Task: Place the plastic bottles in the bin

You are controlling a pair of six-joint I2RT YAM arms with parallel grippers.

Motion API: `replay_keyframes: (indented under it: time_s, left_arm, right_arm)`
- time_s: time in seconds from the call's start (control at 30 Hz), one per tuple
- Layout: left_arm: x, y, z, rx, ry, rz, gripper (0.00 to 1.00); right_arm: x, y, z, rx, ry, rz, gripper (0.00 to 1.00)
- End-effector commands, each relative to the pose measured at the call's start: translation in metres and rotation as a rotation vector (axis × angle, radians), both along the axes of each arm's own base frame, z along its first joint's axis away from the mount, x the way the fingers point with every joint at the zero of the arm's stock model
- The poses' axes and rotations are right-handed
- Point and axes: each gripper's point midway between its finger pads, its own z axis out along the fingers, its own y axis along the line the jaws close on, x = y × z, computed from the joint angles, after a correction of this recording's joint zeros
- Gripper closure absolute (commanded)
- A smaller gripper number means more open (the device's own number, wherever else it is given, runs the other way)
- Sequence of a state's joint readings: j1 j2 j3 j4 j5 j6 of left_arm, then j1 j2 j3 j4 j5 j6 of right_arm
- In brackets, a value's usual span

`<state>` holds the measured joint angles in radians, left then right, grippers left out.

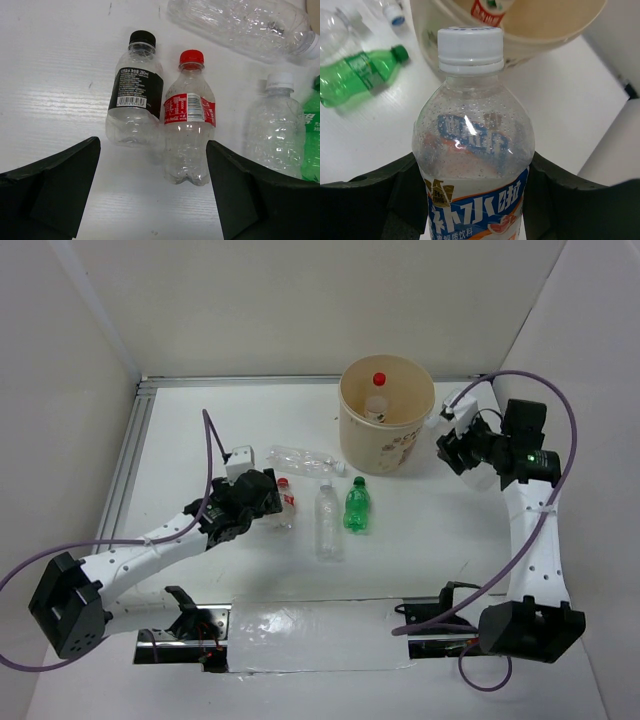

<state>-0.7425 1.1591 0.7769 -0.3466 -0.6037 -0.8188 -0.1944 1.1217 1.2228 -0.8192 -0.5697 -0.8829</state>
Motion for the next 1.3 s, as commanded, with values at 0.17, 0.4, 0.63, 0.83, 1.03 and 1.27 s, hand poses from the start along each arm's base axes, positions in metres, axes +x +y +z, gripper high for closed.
replay_keyframes:
  time_s: [0.17,0.4,0.63,0.83,1.03,1.27]
  left_arm:
    - [-0.001,0.004,-0.008,-0.015,0.015,0.048,0.0]
    - [-0.002,0.003,-0.011,-0.02,0.027,0.048,0.0]
    - [-0.004,0.002,-0.012,-0.033,0.031,0.047,0.0]
    - [-0.004,0.002,-0.015,-0.025,0.039,0.048,0.0]
    - [0.0,0.001,-0.023,-0.004,0.041,0.046,0.0]
    - [0.005,-0.003,-0.02,-0.012,0.026,0.04,0.0]
  right_arm:
    - [0.008,0.035,0.121,0.184,-0.3,0.101,0.74]
    - [0.048,0.052,0.174,0.346,-0.443,0.199,0.74]
    - [0.094,0.067,0.153,0.424,-0.35,0.221,0.72]
    - [0.123,0.087,0.12,0.454,-0.256,0.264,0.7]
    - [0.133,0.107,0.121,0.47,-0.229,0.304,0.68]
    - [0.111,0.123,0.205,0.467,-0.344,0.408,0.7]
